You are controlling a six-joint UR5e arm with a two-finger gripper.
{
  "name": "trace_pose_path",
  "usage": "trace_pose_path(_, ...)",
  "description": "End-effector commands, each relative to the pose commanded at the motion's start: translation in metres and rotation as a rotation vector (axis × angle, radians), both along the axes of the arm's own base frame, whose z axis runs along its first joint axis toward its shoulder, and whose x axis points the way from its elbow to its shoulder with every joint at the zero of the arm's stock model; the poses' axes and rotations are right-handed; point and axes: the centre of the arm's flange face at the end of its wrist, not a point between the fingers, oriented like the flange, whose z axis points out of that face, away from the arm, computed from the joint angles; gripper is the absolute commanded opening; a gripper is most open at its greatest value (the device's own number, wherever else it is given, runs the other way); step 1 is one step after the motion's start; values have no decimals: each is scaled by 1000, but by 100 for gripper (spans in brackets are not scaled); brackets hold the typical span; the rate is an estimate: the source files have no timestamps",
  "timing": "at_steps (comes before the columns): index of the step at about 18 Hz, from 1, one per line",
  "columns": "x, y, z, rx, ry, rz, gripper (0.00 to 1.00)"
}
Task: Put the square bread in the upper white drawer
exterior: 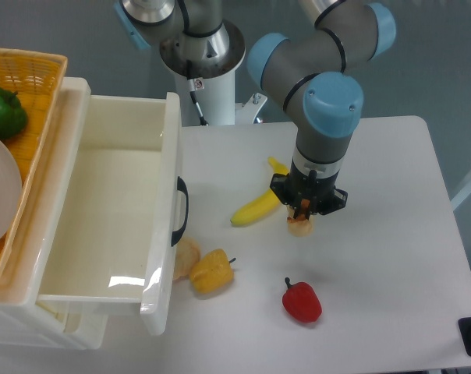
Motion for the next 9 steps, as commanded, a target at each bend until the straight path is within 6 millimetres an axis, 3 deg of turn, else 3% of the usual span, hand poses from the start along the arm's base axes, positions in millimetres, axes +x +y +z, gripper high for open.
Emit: trace_pose_path(9, -1, 2, 5, 19, 0, 10, 26)
